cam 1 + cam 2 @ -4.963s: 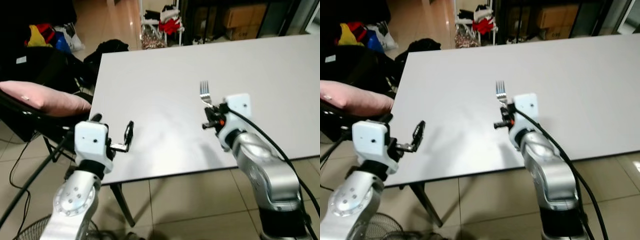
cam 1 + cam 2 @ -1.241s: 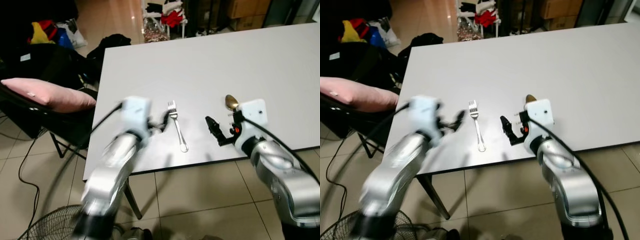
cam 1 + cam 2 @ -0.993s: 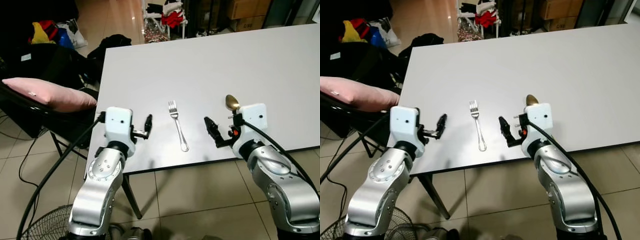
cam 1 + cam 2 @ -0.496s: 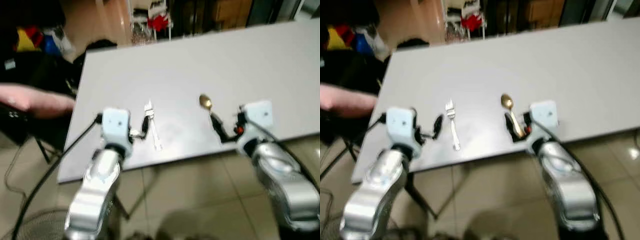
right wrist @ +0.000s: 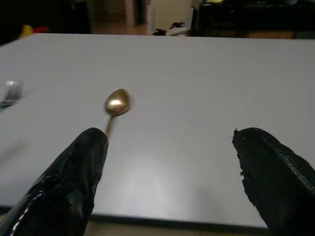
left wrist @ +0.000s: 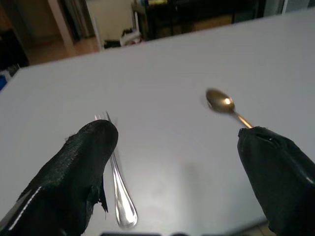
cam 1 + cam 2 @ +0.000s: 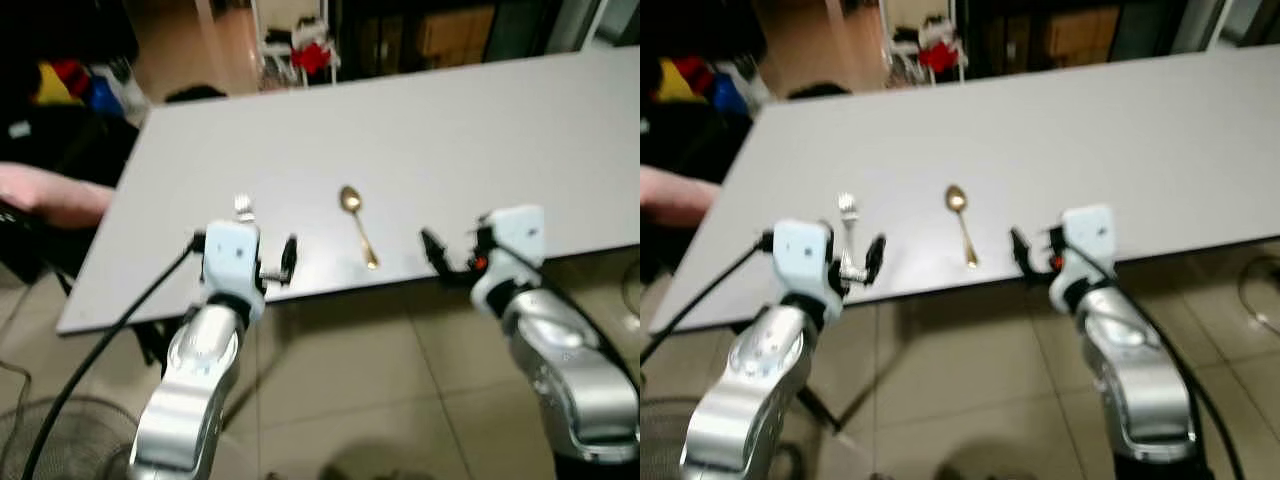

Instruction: Setting the table

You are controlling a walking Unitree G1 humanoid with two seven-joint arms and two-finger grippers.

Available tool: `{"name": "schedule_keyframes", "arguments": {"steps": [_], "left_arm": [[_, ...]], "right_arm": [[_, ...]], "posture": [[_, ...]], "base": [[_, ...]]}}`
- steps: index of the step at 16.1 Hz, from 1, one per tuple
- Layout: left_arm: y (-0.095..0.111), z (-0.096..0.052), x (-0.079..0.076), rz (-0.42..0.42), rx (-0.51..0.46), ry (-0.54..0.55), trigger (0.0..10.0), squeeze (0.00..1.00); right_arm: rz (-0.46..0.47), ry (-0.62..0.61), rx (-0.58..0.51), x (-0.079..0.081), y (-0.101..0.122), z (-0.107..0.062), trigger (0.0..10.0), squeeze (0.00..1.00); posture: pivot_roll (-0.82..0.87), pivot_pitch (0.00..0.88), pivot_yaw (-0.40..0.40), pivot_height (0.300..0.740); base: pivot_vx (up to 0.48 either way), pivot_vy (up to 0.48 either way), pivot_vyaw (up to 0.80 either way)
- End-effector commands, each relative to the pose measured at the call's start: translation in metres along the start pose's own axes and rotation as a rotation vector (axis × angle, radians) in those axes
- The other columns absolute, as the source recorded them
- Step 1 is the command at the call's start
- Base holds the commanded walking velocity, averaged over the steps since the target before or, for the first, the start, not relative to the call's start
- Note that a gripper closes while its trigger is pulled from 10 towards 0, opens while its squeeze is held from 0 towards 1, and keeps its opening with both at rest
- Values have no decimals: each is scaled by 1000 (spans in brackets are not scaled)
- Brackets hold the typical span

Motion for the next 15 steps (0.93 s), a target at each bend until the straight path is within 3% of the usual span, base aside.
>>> {"name": "schedule_keyframes", "arguments": {"steps": [1, 7, 10, 15], "left_arm": [[1, -2, 6, 28, -4, 11, 10000, 369], [2, -1, 1, 7, -21, -11, 10000, 388], [1, 8, 9, -26, -9, 32, 10000, 396], [-1, 11, 13, -33, -3, 35, 10000, 400]], "right_arm": [[14, 17, 4, 4, -2, -2, 10000, 0], [21, 38, 4, 10, -3, -3, 10000, 0], [18, 47, -1, 13, -1, -1, 10000, 0], [23, 60, -1, 15, 0, -1, 10000, 0]], "posture": [[-122, 6, 108, 740], [-124, 0, 104, 740], [-126, 0, 103, 740], [-129, 0, 105, 740]], "base": [[0, 0, 0], [0, 0, 0], [0, 0, 0], [276, 0, 0]]}}
Point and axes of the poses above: a point about 5 cm out from each wrist's last joint towards the gripper, its own z axis pointing out of the wrist towards the gripper, its own y axis along the axis of the wrist's last joint, x = y × z, the point moved 6 cm from there along z, pointing out of the wrist towards the gripper, and after that the axes turned 9 degrees about z, right-handed, at the moved point
